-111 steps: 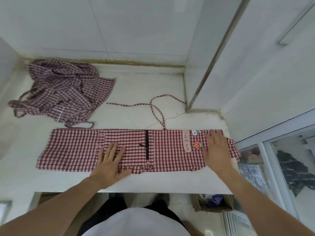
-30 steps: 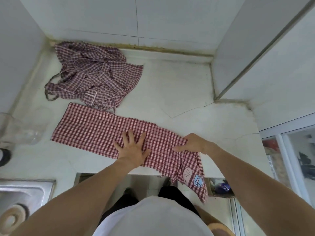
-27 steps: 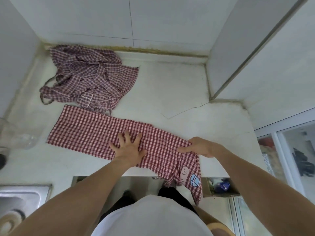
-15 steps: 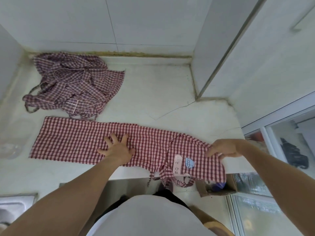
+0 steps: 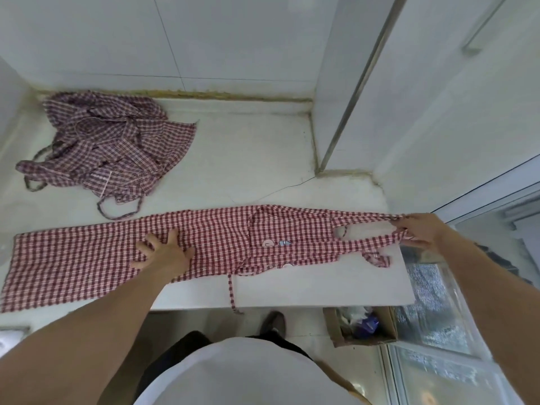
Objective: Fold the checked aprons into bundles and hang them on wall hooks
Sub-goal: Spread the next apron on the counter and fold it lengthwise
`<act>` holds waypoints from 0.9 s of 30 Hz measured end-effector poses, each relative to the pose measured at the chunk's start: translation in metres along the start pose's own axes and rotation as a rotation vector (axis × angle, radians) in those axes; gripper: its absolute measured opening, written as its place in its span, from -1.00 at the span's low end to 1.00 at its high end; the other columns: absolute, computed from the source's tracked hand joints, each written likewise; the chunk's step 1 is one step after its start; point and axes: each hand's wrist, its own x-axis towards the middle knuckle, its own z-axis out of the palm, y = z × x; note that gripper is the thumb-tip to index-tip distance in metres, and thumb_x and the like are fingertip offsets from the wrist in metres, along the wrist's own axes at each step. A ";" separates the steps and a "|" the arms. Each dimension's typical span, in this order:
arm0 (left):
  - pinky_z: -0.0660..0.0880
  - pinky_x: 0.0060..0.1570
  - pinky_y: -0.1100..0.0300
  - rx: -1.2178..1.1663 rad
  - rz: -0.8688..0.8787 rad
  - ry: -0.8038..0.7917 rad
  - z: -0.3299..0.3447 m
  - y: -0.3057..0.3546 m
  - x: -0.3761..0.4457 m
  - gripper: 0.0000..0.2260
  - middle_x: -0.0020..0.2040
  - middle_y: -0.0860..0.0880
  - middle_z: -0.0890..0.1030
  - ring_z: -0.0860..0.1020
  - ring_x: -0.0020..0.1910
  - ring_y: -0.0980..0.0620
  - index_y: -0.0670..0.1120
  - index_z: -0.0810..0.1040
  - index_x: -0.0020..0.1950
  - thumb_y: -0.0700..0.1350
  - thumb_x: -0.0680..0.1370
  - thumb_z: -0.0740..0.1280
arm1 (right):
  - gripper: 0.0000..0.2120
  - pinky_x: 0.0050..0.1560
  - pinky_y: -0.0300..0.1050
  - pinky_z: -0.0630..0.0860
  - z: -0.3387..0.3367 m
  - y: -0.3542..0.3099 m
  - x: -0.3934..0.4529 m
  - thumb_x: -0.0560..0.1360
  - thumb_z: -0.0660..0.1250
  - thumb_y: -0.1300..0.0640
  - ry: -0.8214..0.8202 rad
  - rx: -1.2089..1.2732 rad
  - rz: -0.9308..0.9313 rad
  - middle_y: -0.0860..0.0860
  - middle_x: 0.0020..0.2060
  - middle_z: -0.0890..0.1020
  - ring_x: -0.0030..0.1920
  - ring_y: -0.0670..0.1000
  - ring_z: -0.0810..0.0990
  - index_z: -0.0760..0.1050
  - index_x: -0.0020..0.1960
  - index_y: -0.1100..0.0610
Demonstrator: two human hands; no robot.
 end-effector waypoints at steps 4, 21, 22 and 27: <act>0.08 0.46 -0.33 -0.028 0.015 0.111 -0.003 0.024 -0.010 -0.34 0.56 -0.29 -0.02 -0.02 0.54 -0.31 -0.04 0.07 0.55 0.00 0.55 0.33 | -0.84 -0.05 0.08 0.67 -0.001 -0.003 -0.003 0.47 0.39 0.21 -0.352 0.363 0.083 0.05 -0.12 0.62 0.01 0.09 0.62 0.55 0.05 0.18; -0.28 0.42 -0.36 0.000 0.195 -0.031 0.033 0.021 -0.020 -0.13 0.50 -0.19 -0.51 -0.46 0.50 -0.24 0.14 -0.51 0.50 0.53 0.43 -0.11 | -0.50 0.02 -0.12 0.57 0.022 0.016 0.047 0.58 0.28 0.38 -0.027 0.754 0.032 0.07 0.22 0.61 0.04 -0.06 0.62 0.27 0.48 0.19; -0.29 0.42 -0.36 0.006 0.202 -0.027 0.033 0.020 -0.020 -0.13 0.50 -0.19 -0.51 -0.47 0.49 -0.23 0.14 -0.51 0.50 0.53 0.44 -0.12 | -0.54 0.00 -0.17 0.58 0.026 0.017 0.049 0.58 0.28 0.36 -0.022 0.725 0.051 0.08 0.27 0.58 0.02 -0.08 0.61 0.30 0.46 0.22; -0.32 0.41 -0.36 0.008 0.205 -0.059 0.033 0.021 -0.019 -0.13 0.49 -0.18 -0.54 -0.50 0.48 -0.23 0.12 -0.54 0.48 0.53 0.45 -0.12 | -0.53 -0.10 -0.25 0.63 0.030 0.022 0.063 0.37 0.53 0.31 0.014 0.783 0.005 0.17 0.23 0.60 0.10 -0.01 0.65 0.42 0.21 0.24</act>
